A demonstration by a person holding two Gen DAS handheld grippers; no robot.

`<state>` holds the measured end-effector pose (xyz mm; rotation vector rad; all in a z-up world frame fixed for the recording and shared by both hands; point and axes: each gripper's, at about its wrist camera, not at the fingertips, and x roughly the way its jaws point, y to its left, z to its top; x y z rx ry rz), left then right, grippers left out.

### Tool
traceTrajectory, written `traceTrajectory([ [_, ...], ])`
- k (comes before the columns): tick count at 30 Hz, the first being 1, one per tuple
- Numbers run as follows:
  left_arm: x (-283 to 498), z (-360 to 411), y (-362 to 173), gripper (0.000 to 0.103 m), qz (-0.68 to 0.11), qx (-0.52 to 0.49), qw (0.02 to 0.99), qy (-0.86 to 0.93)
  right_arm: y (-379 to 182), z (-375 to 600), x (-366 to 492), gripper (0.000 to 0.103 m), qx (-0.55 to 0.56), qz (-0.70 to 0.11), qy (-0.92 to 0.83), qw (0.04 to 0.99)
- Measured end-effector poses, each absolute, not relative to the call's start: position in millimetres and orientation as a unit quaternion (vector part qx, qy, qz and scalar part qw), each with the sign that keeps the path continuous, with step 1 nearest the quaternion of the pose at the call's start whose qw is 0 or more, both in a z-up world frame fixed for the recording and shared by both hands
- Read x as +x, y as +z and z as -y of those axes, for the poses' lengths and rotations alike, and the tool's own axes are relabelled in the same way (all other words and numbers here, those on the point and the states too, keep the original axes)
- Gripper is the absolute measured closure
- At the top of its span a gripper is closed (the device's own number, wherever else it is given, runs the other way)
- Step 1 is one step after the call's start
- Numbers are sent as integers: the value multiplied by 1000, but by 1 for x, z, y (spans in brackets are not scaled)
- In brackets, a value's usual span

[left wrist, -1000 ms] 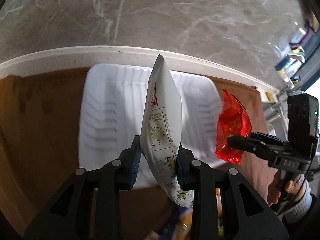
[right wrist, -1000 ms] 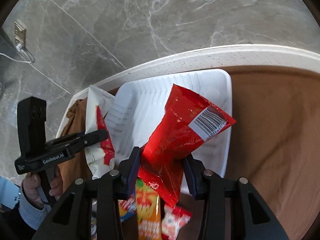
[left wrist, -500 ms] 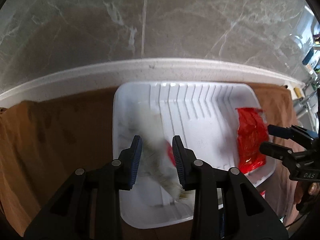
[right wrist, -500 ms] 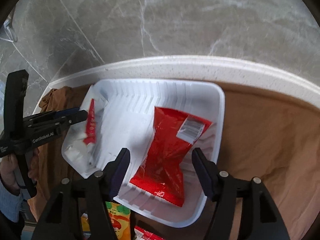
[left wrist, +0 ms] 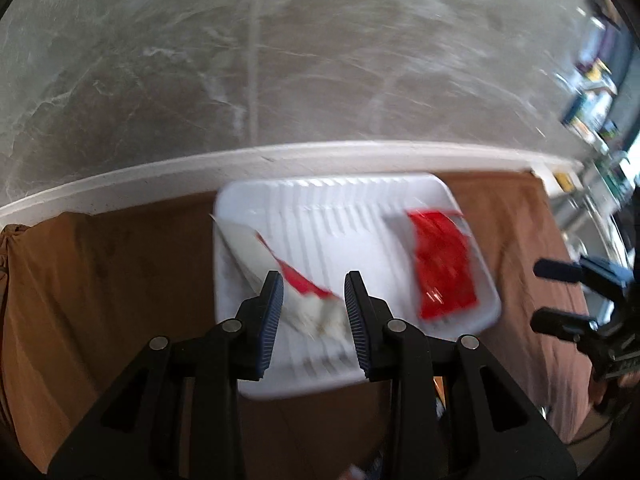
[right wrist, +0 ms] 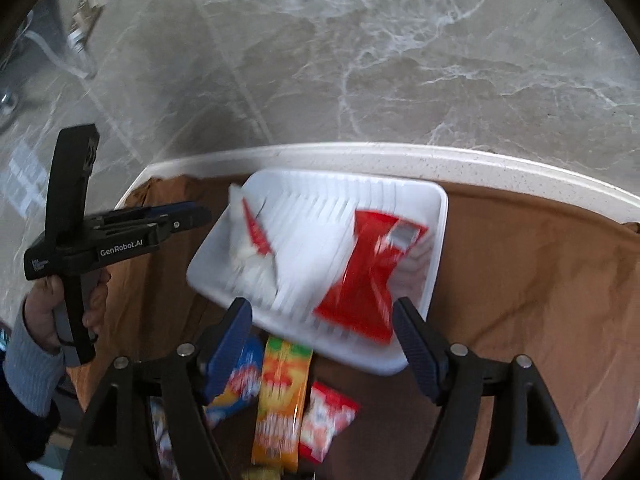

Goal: Organize snacks
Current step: 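Lower both packets into the white tray and open both tools, then grasp the blue cake packet with the left tool while the right tool grasps the black-gold packet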

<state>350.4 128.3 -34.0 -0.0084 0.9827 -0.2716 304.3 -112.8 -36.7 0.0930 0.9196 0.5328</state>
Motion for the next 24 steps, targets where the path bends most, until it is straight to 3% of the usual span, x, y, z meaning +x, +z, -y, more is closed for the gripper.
traceTrajectory([
  [14, 237, -77, -93, 72, -556, 47, 803, -209, -80, 116, 188, 23, -73, -500, 263, 822],
  [24, 229, -65, -108, 72, -574, 60, 789, -210, -104, 118, 173, 23, -106, -517, 259, 809],
])
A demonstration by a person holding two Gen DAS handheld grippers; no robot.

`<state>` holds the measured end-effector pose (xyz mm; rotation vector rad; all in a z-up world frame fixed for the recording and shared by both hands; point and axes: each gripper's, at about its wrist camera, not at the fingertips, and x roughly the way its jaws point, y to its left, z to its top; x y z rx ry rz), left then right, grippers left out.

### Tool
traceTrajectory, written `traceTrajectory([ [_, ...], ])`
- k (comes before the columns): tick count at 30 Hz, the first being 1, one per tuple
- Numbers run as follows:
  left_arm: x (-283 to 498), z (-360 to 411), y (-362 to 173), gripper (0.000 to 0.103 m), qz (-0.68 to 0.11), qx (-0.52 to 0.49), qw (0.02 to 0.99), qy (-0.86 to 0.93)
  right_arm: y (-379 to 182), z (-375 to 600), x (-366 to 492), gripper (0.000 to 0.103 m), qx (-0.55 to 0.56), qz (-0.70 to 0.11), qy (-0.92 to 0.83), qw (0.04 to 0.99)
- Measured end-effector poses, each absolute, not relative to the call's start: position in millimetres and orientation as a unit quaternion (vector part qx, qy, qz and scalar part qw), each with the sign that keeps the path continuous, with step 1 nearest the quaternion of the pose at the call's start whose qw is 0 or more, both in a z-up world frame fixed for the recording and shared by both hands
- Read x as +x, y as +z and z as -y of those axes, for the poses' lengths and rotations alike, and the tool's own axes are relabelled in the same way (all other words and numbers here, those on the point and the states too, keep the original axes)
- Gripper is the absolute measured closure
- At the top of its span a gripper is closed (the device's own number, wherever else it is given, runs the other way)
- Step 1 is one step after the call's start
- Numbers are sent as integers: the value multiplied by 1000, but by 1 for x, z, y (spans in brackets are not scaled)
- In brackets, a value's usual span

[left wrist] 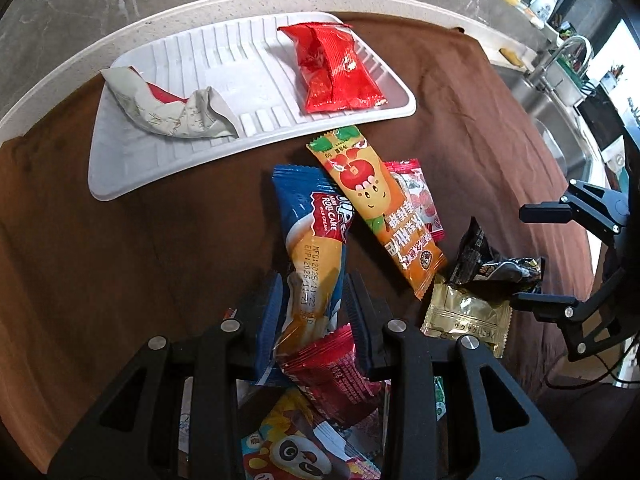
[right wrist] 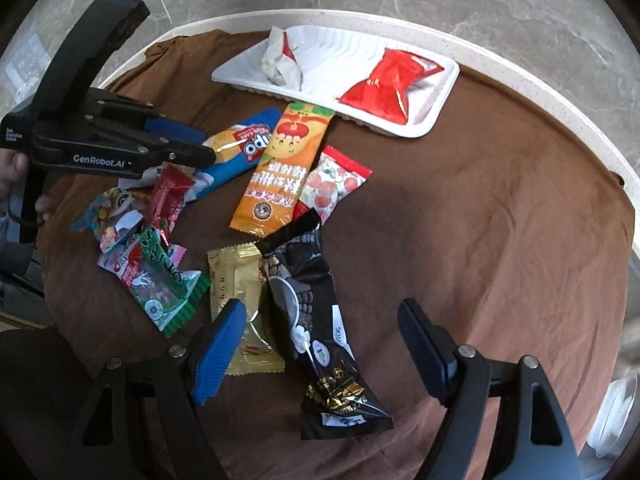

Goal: Organize snacks
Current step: 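Grasp the blue cake packet with the left tool while the right tool grasps the black-gold packet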

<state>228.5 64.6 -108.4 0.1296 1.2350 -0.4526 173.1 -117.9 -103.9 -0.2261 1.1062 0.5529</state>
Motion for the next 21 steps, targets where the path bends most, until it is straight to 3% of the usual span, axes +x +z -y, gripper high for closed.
traceTrajectory([
  [6, 230, -59, -121, 72, -585, 77, 781, -202, -115, 117, 178, 29, -107, -532, 261, 798],
  [8, 232, -58, -124, 72, -585, 78, 782, -203, -120, 117, 180, 41, -102, -541, 261, 793],
  [13, 236, -58, -127, 72, -582, 77, 782, -208, -128, 120, 183, 59, -96, -552, 265, 785],
  [14, 237, -60, -128, 72, -582, 71, 783, -209, -128, 120, 182, 71, -92, -551, 268, 785],
  [21, 241, -74, -131, 75, -581, 20, 783, -223, -125, 130, 180, 83, -65, -548, 271, 789],
])
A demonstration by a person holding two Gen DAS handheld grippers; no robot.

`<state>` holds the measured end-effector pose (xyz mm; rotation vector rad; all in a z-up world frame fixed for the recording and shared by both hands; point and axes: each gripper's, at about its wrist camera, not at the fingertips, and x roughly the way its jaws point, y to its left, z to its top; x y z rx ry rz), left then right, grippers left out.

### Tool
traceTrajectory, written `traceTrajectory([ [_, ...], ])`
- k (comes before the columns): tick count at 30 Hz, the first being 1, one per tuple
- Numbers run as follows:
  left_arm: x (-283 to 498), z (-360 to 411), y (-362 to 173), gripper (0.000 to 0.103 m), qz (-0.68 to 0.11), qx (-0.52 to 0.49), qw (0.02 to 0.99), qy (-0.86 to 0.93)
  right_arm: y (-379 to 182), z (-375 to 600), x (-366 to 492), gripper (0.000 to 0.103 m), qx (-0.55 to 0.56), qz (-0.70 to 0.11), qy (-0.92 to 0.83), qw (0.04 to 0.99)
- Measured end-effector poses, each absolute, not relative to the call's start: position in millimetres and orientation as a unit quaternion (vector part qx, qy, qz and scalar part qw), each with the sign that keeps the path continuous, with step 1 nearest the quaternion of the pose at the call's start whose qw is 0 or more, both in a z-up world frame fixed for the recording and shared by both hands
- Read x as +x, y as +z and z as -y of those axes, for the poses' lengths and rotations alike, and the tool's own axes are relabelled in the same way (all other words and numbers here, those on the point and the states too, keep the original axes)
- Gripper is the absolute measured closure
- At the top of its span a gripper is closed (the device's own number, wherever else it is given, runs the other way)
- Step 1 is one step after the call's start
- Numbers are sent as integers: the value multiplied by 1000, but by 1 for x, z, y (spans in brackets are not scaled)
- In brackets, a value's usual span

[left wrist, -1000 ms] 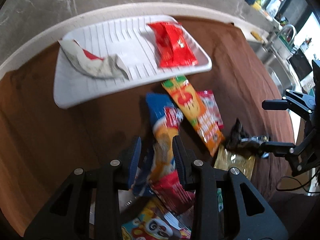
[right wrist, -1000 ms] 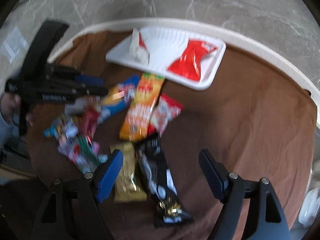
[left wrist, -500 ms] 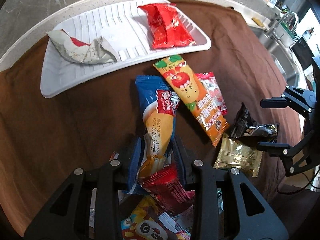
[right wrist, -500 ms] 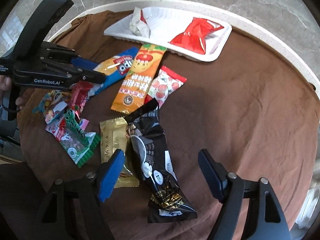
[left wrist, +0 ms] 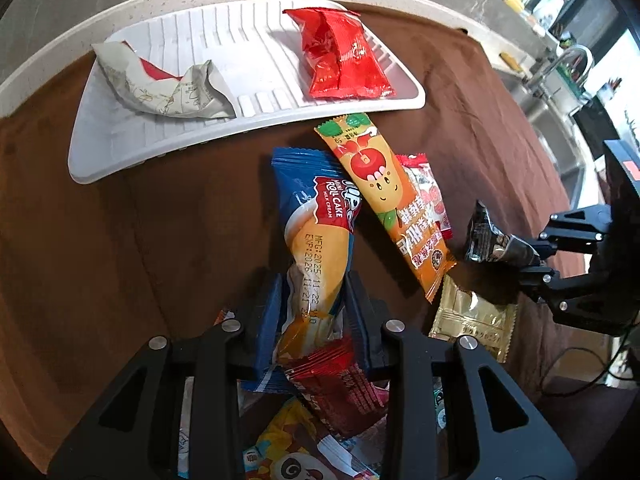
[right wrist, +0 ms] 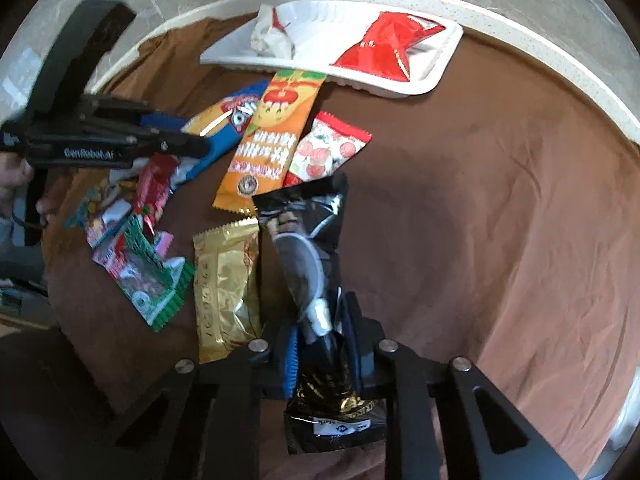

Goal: Organize snacks
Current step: 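Grasp the blue cake packet with the left tool while the right tool grasps the black-gold packet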

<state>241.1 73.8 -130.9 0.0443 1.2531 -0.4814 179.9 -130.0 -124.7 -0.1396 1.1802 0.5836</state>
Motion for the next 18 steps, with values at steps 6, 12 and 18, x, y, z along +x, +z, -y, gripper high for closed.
traceTrajectory([
  [6, 243, -84, -130, 77, -581, -20, 780, -233, -120, 142, 183, 83, -12, -553, 276, 786],
  [12, 243, -96, -126, 78, -577, -64, 777, -243, -114, 154, 187, 84, 65, -555, 286, 778],
  [18, 242, -103, -114, 78, -568, -88, 778, -253, -108, 156, 199, 84, 127, -553, 301, 766],
])
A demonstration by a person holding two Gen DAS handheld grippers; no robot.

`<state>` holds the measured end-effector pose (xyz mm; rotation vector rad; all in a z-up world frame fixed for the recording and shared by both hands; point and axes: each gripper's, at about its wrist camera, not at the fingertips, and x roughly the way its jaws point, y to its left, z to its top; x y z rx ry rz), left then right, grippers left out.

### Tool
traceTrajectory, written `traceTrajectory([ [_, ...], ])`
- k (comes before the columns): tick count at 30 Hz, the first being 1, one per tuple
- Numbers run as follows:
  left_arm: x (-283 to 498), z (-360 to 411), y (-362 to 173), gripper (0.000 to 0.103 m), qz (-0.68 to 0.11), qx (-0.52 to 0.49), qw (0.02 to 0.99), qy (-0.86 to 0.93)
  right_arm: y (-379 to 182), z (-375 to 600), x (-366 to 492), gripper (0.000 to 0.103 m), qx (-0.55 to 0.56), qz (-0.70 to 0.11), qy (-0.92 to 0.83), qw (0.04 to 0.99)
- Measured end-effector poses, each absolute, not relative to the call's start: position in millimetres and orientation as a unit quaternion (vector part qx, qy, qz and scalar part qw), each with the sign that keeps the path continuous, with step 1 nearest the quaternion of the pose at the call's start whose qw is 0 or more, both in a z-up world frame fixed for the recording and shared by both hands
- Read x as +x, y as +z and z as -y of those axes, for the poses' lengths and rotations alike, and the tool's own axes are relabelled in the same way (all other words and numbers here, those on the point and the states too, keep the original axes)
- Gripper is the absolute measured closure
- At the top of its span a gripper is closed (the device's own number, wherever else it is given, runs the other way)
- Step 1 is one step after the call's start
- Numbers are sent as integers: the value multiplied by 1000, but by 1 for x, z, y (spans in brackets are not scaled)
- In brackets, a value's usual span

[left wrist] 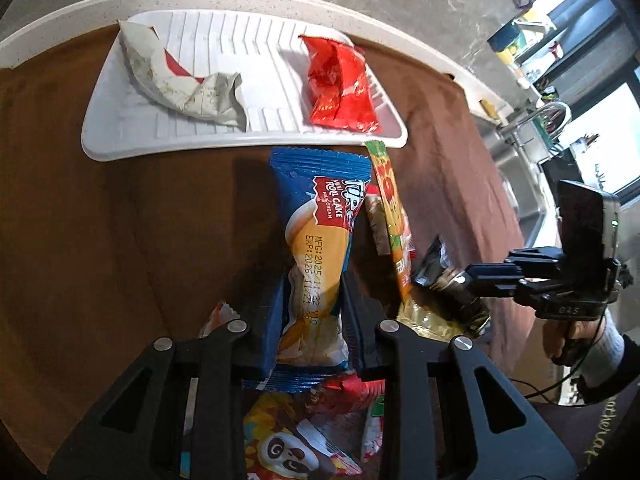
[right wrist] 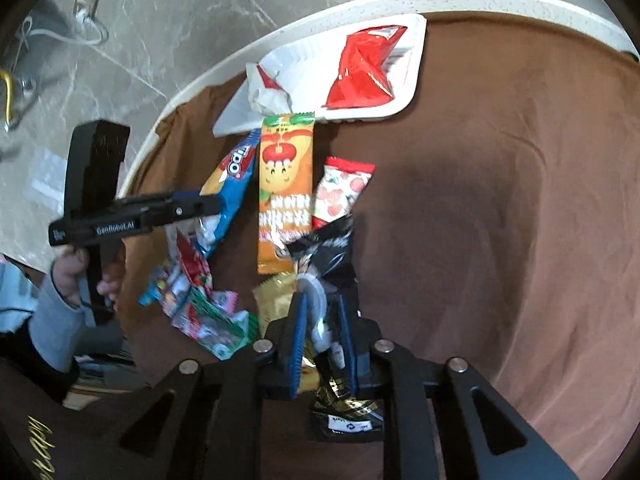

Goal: Organize snacks
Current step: 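Grasp the blue cake packet with the left tool while the right tool grasps the black-gold packet, then place both held packets into the white tray and open both tools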

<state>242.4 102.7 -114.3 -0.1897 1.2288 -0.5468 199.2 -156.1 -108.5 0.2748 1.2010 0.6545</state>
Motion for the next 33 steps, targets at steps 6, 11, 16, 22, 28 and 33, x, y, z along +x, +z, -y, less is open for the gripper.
traceTrajectory([
  [6, 240, -103, -112, 78, -567, -87, 778, -256, -106, 136, 195, 64, 48, -551, 297, 778],
  [11, 240, -102, -117, 78, -570, -81, 776, -256, -116, 121, 187, 55, -23, -561, 289, 775],
  [16, 240, -100, -123, 78, -575, -74, 775, -252, -122, 116, 185, 84, -31, -566, 283, 773],
  [22, 239, -102, -125, 78, -578, -82, 772, -252, -121, 131, 196, 86, 56, -571, 293, 765],
  [28, 240, -109, -123, 78, -576, -114, 765, -262, -120, 157, 210, 86, 190, -569, 299, 742],
  [33, 244, -116, -116, 78, -570, -148, 762, -269, -112, 161, 225, 86, 262, -557, 308, 725],
])
